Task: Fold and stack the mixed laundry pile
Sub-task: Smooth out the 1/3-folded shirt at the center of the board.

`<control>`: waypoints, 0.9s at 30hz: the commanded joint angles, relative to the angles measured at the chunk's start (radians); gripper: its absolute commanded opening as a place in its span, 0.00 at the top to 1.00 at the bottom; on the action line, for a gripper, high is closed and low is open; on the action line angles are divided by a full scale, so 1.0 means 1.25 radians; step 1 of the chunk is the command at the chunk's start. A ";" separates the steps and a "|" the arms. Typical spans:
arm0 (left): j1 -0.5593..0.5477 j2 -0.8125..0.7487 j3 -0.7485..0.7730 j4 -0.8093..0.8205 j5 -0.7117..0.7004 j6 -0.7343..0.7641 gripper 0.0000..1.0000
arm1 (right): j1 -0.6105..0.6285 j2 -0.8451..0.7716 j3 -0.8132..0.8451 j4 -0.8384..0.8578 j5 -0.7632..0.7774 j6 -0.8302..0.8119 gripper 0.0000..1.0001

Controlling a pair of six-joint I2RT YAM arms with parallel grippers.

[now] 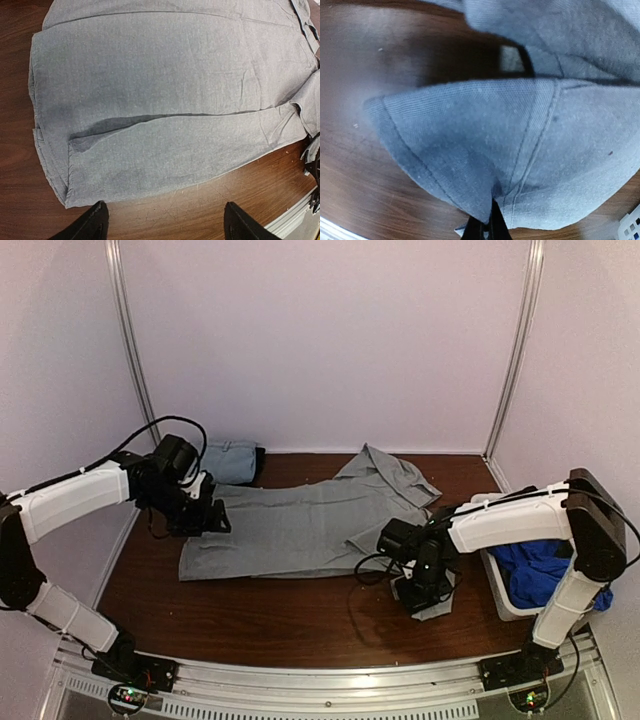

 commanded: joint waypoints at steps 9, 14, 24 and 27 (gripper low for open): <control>0.022 -0.059 0.036 0.014 -0.018 0.049 0.11 | -0.008 -0.142 0.447 -0.004 -0.107 0.021 1.00; 0.022 -0.073 0.063 0.014 -0.059 0.046 0.05 | -0.053 -0.081 0.551 0.149 -0.117 0.021 1.00; 0.022 -0.112 0.062 0.075 -0.102 0.028 0.02 | -0.157 0.037 0.692 0.447 -0.071 0.053 1.00; 0.022 -0.081 0.056 0.074 -0.077 0.056 0.02 | -0.180 0.088 0.766 0.435 -0.084 0.053 1.00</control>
